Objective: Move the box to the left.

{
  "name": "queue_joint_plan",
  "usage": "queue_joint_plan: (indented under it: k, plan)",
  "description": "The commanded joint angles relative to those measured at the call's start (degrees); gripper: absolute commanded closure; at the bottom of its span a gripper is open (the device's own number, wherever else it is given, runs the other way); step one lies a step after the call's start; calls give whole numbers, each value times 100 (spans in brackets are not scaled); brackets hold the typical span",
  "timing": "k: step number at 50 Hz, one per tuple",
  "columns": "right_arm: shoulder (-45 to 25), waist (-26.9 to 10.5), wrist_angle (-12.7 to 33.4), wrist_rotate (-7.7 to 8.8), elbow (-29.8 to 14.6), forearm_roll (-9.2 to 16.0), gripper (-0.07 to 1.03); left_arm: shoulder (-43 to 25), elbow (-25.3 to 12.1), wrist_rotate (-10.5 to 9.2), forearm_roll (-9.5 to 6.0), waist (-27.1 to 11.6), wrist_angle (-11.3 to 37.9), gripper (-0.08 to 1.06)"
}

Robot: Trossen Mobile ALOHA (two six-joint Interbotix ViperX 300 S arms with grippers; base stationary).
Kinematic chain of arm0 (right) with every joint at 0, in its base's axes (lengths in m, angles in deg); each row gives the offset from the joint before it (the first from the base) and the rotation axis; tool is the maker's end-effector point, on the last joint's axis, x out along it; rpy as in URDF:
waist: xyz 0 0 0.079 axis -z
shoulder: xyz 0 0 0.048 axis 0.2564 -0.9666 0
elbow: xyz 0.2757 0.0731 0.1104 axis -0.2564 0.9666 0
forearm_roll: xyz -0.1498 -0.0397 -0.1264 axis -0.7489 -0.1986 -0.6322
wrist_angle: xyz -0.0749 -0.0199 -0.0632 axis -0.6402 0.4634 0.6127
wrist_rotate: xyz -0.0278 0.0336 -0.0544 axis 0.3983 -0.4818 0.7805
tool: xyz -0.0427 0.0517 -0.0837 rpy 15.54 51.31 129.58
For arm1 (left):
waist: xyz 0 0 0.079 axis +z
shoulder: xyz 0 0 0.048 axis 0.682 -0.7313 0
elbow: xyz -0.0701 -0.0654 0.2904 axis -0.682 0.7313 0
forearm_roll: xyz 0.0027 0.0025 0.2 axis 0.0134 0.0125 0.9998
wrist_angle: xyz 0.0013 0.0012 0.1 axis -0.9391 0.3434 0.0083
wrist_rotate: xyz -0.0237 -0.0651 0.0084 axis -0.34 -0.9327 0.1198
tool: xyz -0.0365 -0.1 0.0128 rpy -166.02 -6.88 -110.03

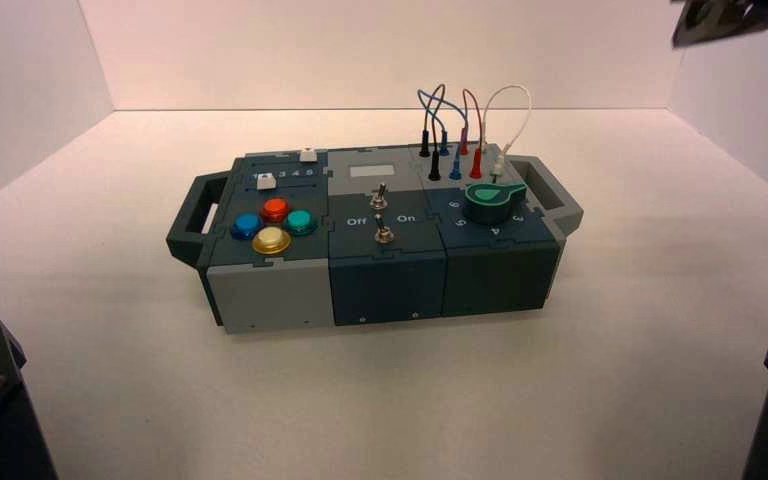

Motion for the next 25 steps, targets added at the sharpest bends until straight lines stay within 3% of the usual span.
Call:
queue_joint_plan:
  k: [1,15,25]
  plan:
    - [-404,-193,220,53,-299,-26,99,-79,-211,44,26,-211,114,101]
    - [-1389,-659,659,88,-650,-35,99,-105,-211,141,35,-712,598,100]
    - [-1837,-791,756,88,-809,-35,99,-246,-211,141,35,-1063,756,100]
